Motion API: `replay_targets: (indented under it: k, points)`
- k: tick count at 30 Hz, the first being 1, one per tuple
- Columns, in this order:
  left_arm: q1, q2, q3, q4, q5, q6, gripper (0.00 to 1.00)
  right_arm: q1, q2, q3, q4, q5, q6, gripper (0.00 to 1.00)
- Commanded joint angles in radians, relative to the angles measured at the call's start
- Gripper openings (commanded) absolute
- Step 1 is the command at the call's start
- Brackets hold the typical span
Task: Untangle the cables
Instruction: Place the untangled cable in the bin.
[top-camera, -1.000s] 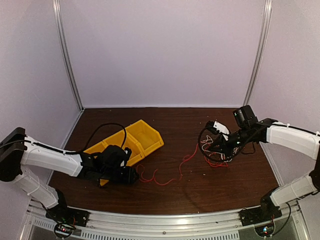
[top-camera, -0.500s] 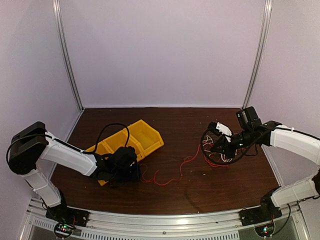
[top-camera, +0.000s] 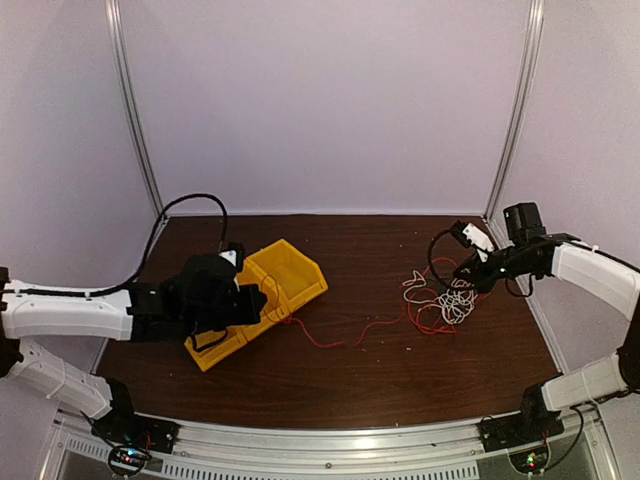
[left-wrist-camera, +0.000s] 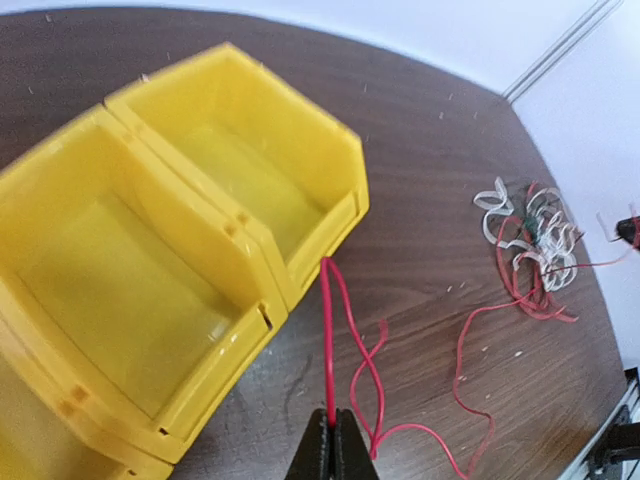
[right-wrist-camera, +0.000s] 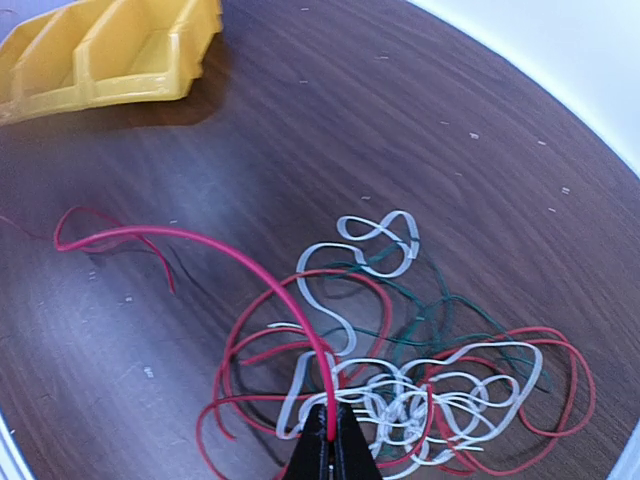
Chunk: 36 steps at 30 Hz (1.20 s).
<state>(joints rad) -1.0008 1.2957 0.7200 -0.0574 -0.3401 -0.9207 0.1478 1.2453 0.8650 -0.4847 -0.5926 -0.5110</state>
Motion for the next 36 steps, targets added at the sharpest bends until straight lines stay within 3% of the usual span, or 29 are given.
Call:
replay_targets:
  k: [1,6,13,25,31,36]
  points:
    - [0.035,-0.225,0.05,-0.267,-0.175,0.101,0.0,-0.107,0.058,0.09,0.006,0.061,-0.006,0.0]
    - [0.121,-0.413,0.087,-0.403,-0.187,0.162,0.0,-0.114,0.121,0.175,-0.005,0.032,-0.014,0.0]
    - [0.151,-0.434,0.226,-0.491,-0.175,0.247,0.0,0.262,0.187,0.337,0.025,0.088,-0.004,0.0]
    - [0.154,-0.456,0.45,-0.66,-0.274,0.25,0.0,0.755,0.75,0.993,-0.045,0.038,0.101,0.0]
    - [0.156,-0.493,0.528,-0.705,-0.37,0.267,0.0,0.85,1.032,1.295,-0.027,-0.002,0.217,0.0]
    - [0.156,-0.47,0.512,-0.765,-0.408,0.25,0.0,0.882,1.158,1.376,0.073,-0.017,0.306,0.0]
